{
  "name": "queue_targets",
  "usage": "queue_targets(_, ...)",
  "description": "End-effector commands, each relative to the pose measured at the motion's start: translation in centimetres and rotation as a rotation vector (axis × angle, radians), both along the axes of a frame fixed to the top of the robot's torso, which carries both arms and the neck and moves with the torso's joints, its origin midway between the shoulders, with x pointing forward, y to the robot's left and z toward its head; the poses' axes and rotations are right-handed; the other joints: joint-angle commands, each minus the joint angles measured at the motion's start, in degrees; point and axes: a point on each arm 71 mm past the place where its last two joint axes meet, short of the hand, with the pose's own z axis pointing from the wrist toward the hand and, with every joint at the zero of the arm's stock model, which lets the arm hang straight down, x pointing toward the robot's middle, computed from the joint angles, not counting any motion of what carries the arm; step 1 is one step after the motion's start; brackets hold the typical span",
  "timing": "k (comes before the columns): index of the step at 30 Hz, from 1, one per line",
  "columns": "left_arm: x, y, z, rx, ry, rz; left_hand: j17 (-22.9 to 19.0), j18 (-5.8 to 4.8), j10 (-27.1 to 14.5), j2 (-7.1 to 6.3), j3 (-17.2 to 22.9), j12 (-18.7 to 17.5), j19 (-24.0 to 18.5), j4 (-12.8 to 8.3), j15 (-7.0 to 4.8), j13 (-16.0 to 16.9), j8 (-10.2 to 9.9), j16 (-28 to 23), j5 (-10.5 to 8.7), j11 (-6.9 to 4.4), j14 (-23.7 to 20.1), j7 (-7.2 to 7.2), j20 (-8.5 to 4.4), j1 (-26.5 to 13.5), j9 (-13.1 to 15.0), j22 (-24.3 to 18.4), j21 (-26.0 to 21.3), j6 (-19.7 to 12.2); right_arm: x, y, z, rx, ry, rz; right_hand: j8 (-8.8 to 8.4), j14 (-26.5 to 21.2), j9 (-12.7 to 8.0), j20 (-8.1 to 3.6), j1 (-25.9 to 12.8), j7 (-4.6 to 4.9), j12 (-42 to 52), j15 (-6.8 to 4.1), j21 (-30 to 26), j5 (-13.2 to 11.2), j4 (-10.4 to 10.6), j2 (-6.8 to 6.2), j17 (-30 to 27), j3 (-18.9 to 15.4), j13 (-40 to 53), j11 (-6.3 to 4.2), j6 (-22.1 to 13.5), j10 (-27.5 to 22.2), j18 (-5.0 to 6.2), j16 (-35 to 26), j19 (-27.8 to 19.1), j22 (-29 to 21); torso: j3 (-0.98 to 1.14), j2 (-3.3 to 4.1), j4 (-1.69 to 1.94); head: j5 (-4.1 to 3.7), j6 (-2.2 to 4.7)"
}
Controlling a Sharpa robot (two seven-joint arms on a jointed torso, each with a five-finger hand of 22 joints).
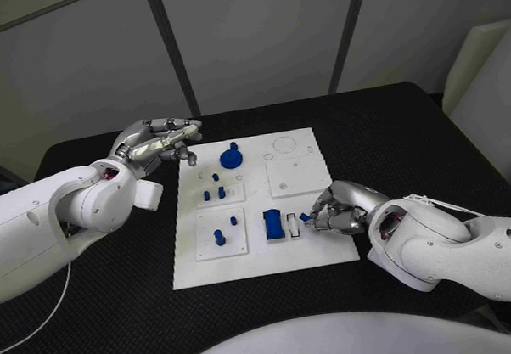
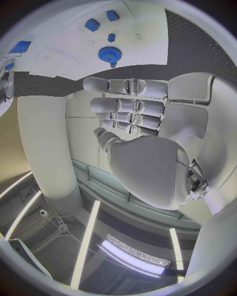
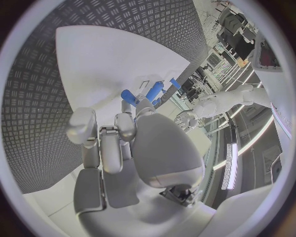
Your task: Assemble the parts on the task board
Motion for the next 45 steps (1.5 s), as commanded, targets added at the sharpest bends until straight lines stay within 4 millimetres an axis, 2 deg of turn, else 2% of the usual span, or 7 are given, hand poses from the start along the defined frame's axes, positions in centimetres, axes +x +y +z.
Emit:
queue_targets(1, 0.0, -0.2, 0.1, -0.008, 0.003, -0.014, -0.09, 2.82, -0.49, 0.42, -0.21, 0.21, 0.30, -0.20, 0.15, 0.05, 0.17, 0.09, 0.06, -0.09, -0.39, 0.01, 0.29, 0.18, -0.08, -0.07, -0.39, -0.54, 0.1, 0.4, -0.2, 0.030, 0.035, -0.002, -0.20, 4.71, 0.08, -0.19, -1.36, -0.32, 0.91, -0.34, 0.20, -0.10, 0.59, -0.33, 8.95, 0.13, 1.07, -0.99, 0.96, 1.12, -0.46, 0.22, 0.31, 0.11, 0.05, 0.06, 0.07, 0.14, 0.06)
queue_targets(10, -0.1, -0.2, 0.1, -0.008, 0.004, -0.015, -0.09, 2.82, -0.49, 0.42, -0.21, 0.21, 0.30, -0.20, 0.15, 0.05, 0.17, 0.09, 0.06, -0.09, -0.39, 0.01, 0.29, 0.18, -0.08, -0.07, -0.39, -0.54, 0.7, 1.3, -0.8, 0.026, 0.064, 0.007, -0.11, 4.74, 0.34, -0.25, -4.04, -0.56, 1.72, -0.44, 0.44, 0.19, 2.34, -1.17, 9.08, 0.61, 1.67, -1.16, 1.71, 1.69, -0.51, 0.29, 0.51, 0.48, 0.03, 0.19, 0.07, 0.49, 0.13)
queue_targets(13, -0.1, -0.3, 0.1, -0.008, 0.004, -0.016, -0.09, 2.82, -0.49, 0.42, -0.21, 0.21, 0.30, -0.20, 0.15, 0.05, 0.17, 0.09, 0.06, -0.09, -0.39, 0.01, 0.29, 0.18, -0.08, -0.07, -0.39, -0.54, 0.8, 1.5, -1.0, 0.025, 0.076, 0.009, 0.01, 4.75, 0.53, -0.30, -5.56, -0.68, 1.67, -0.50, 0.42, 3.10, 3.26, -1.82, 9.11, 0.39, 1.66, -1.22, 2.02, 1.71, -0.51, 0.29, 0.51, 0.48, 0.06, 0.10, -0.12, 0.68, 0.06)
queue_targets(15, -0.1, -0.3, 0.1, -0.010, 0.004, -0.019, -0.09, 2.82, -0.49, 0.42, -0.21, 0.21, 0.30, -0.20, 0.15, 0.05, 0.17, 0.09, 0.06, -0.09, -0.39, 0.01, 0.29, 0.18, -0.08, -0.07, -0.39, -0.54, 0.8, 1.7, -1.0, 0.028, 0.081, 0.008, 0.21, 4.75, 0.73, -0.35, -6.11, -0.79, 1.61, -0.56, 0.39, 4.30, 3.62, -1.91, 9.15, 0.39, 1.64, -1.33, 2.29, 1.69, -0.49, 0.31, 0.50, 0.46, 0.08, 0.14, -0.10, 0.69, 0.02)
queue_targets(27, -0.1, -0.4, 0.1, -0.011, 0.004, -0.022, -0.11, 2.82, -0.54, 0.43, -0.19, 0.27, 0.31, -0.28, 0.15, 0.04, 0.20, 0.11, 0.10, -0.08, -0.42, 0.02, 0.29, 0.31, -0.09, -0.11, -0.42, -0.58, 1.1, 2.1, -1.1, 0.036, 0.090, 0.003, 1.03, 4.78, 1.53, -0.49, -8.77, -1.07, 1.82, -0.73, 0.45, 5.12, 5.34, -2.19, 9.26, -0.31, 1.83, -1.52, 2.92, 1.89, -0.52, 0.36, 0.58, 0.61, 0.05, 0.08, -0.02, 0.86, -0.20)
queue_targets(32, -0.1, -0.4, 0.1, -0.010, 0.004, -0.022, -0.11, 2.82, -0.54, 0.43, -0.19, 0.27, 0.31, -0.28, 0.15, 0.04, 0.20, 0.11, 0.10, -0.08, -0.42, 0.02, 0.29, 0.31, -0.09, -0.11, -0.42, -0.58, 1.1, 2.2, -1.1, 0.039, 0.089, 0.003, 1.44, 4.77, 2.05, -0.56, -10.80, -1.13, 1.88, -0.78, 0.44, 7.35, 5.73, -2.41, 9.23, -1.38, 1.93, -1.57, 2.90, 1.96, -0.53, 0.34, 0.60, 0.65, 0.05, 0.06, -0.08, 0.95, -0.29)
queue_targets(45, -0.1, -0.4, 0.1, -0.010, 0.006, -0.022, -0.11, 2.82, -0.54, 0.43, -0.19, 0.27, 0.31, -0.28, 0.15, 0.04, 0.20, 0.11, 0.10, -0.08, -0.42, 0.02, 0.29, 0.31, -0.09, -0.11, -0.42, -0.58, 1.3, 2.3, -1.2, 0.039, 0.089, 0.001, 1.88, 4.72, 2.72, -0.54, -13.83, -1.08, 1.66, -0.74, 0.08, 7.65, 5.84, -2.24, 8.99, -3.35, 1.85, -1.50, 2.61, 1.85, -0.45, 0.17, 0.38, 0.27, 0.01, 0.05, -0.06, 0.88, -0.40)
